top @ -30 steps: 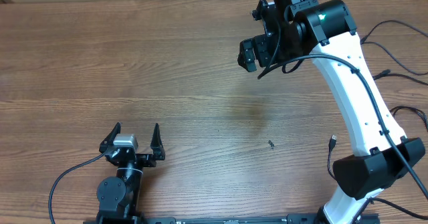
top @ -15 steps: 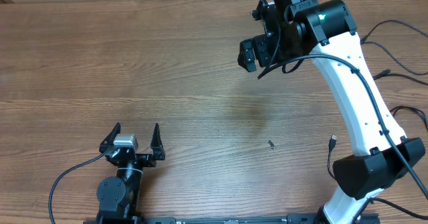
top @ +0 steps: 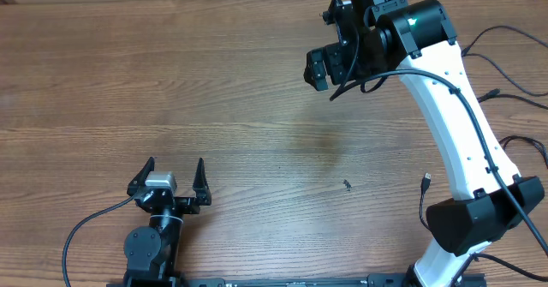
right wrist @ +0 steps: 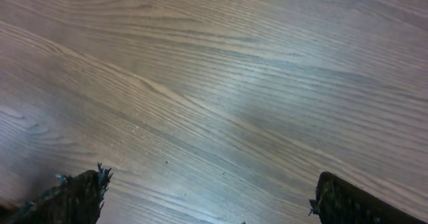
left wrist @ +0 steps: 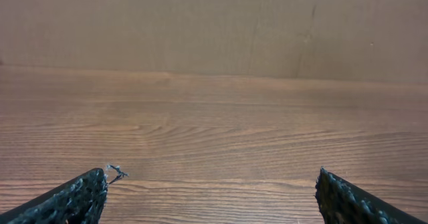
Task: Untangle cables
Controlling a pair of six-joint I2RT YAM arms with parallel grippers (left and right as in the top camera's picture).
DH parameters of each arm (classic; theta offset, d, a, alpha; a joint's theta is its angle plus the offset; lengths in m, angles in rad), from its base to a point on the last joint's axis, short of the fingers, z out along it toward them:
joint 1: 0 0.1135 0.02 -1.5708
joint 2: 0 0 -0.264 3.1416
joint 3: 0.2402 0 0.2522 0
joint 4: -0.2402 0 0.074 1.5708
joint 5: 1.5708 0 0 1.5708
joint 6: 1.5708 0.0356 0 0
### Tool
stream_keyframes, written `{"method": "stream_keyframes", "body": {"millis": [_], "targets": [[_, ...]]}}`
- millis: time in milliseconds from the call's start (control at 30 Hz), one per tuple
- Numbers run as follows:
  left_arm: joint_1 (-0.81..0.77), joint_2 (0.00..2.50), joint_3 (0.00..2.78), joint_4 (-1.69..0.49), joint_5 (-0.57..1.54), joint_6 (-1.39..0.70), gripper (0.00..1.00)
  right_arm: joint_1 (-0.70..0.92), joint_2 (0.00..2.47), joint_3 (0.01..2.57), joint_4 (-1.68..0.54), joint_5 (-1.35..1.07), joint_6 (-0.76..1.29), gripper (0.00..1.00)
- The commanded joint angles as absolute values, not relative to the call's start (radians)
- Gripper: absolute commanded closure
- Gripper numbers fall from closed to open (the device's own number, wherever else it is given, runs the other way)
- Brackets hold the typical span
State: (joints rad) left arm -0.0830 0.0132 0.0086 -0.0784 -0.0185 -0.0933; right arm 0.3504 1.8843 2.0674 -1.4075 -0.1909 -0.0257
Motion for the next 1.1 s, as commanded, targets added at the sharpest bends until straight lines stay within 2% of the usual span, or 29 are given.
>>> {"method": "stream_keyframes", "body": {"millis": [0,167,433,767,1000,1067], "targets": [[-0.077,0.004,0.005,-0.078,-0.004,-0.067,0.00,0.351,1.863,2.049,-1.372,-0.169,-0.026,0.00],[-0.077,0.004,0.005,-0.078,-0.004,-0.067,0.00,0.366,1.813,1.944,-1.210,-0.173,-0.026,0.00],[-0.077,0.004,0.005,-0.078,-0.004,-0.067,0.00,0.377,1.581,1.604,-0.947,-0.185,-0.026,0.00],[-0.077,0.004,0.005,-0.078,-0.004,-0.067,0.00,0.363,1.159,0.951,-0.409,-0.186,-0.022,0.00],[-0.077,0.004,0.005,-0.078,-0.004,-0.067,0.00,0.271,0.883,0.463,0.026,-0.187,-0.022,0.00],[-0.077,0.004,0.005,-0.078,-0.004,-0.067,0.01,0.247,0.826,0.393,0.072,-0.187,-0.022,0.00]]}}
